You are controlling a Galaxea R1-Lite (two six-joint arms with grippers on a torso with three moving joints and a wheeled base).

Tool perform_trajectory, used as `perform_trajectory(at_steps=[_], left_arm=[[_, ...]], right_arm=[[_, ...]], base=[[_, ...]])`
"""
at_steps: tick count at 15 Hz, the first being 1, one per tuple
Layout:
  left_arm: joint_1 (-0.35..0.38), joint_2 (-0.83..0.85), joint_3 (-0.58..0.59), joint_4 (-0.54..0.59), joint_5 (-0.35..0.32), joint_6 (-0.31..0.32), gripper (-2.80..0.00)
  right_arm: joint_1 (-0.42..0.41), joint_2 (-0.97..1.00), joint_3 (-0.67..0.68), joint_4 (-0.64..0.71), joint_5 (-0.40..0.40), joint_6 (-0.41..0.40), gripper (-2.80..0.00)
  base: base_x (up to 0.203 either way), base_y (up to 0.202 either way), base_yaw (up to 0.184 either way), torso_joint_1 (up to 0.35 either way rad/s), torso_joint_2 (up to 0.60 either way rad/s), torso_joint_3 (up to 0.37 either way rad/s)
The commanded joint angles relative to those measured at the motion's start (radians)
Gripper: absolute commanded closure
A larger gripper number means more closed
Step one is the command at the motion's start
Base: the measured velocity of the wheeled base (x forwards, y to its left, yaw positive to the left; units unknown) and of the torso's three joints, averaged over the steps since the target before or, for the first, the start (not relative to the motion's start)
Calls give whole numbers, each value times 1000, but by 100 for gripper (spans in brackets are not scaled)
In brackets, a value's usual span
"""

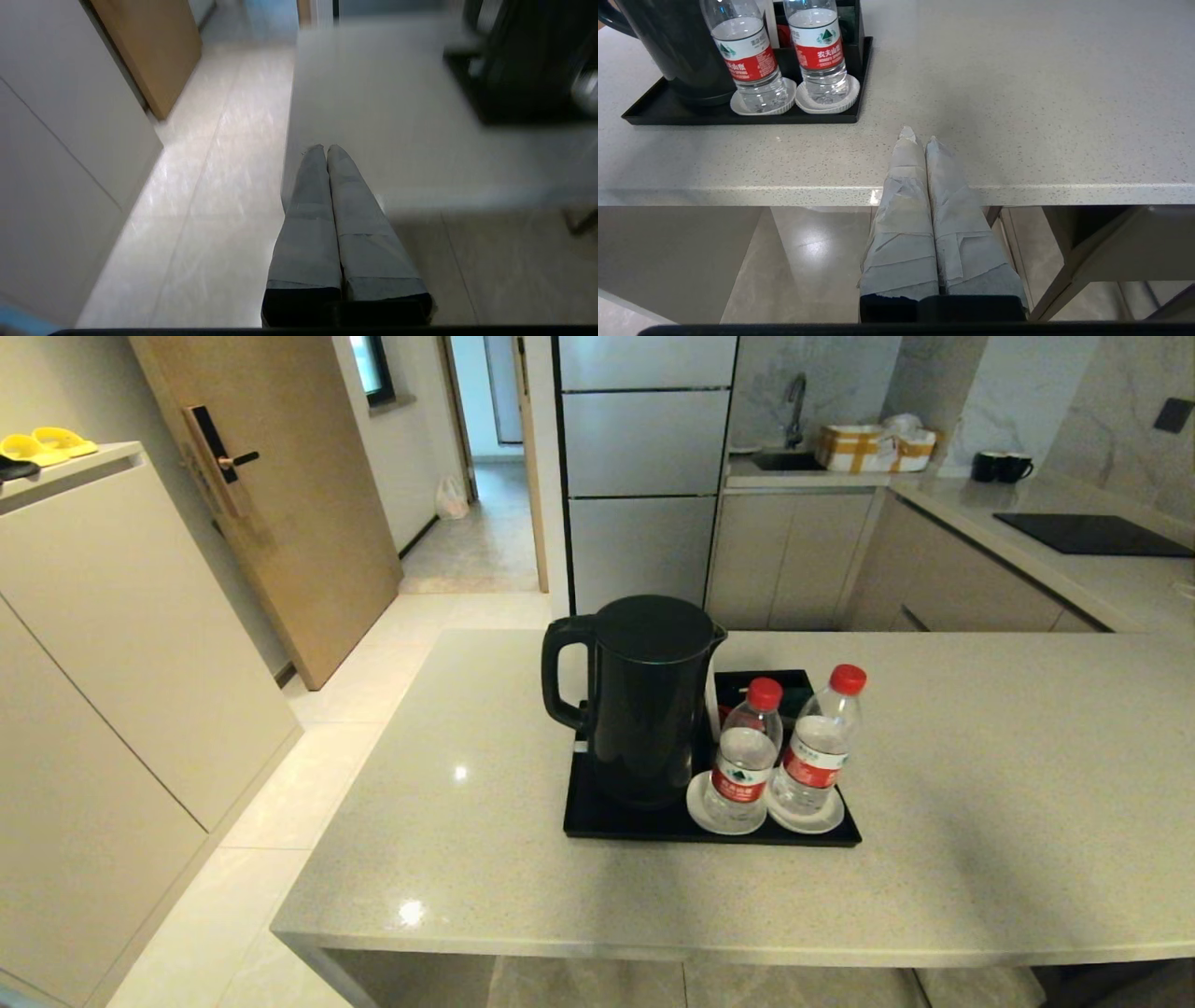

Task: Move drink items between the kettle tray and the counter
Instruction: Pick up the kettle

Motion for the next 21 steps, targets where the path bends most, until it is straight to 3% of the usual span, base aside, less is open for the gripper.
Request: perform_trajectory(at_steps=[1, 3, 7, 12, 14, 16, 21], left_arm=[[1, 180, -209, 17, 1, -2, 0], [3, 258, -293, 40, 4, -3, 0], [16, 329, -360, 193, 16, -2, 0], [13, 734, -463, 191, -127, -7, 0], [8, 908, -470, 92, -188, -7, 0], [-8, 1100, -462, -79, -229, -6, 0], [-124, 1600, -465, -632, -243, -5, 0]], right_arm=[[1, -2, 1, 0, 0, -1, 0], [0, -2, 0, 0, 1, -1, 0], [0, -2, 1, 0, 0, -1, 0], [1, -2, -1, 0, 0, -1, 0], [0, -2, 1, 0, 1, -1, 0], [0, -2, 1, 0, 0, -1, 0], [1, -2, 1, 0, 1, -1, 0]], base=[[0, 0, 0, 0, 0, 0], [0, 0, 0, 0, 0, 0], [0, 0, 0, 0, 0, 0], [0, 0, 0, 0, 0, 0], [0, 0, 0, 0, 0, 0], [0, 0, 0, 0, 0, 0], [0, 0, 0, 0, 0, 0]])
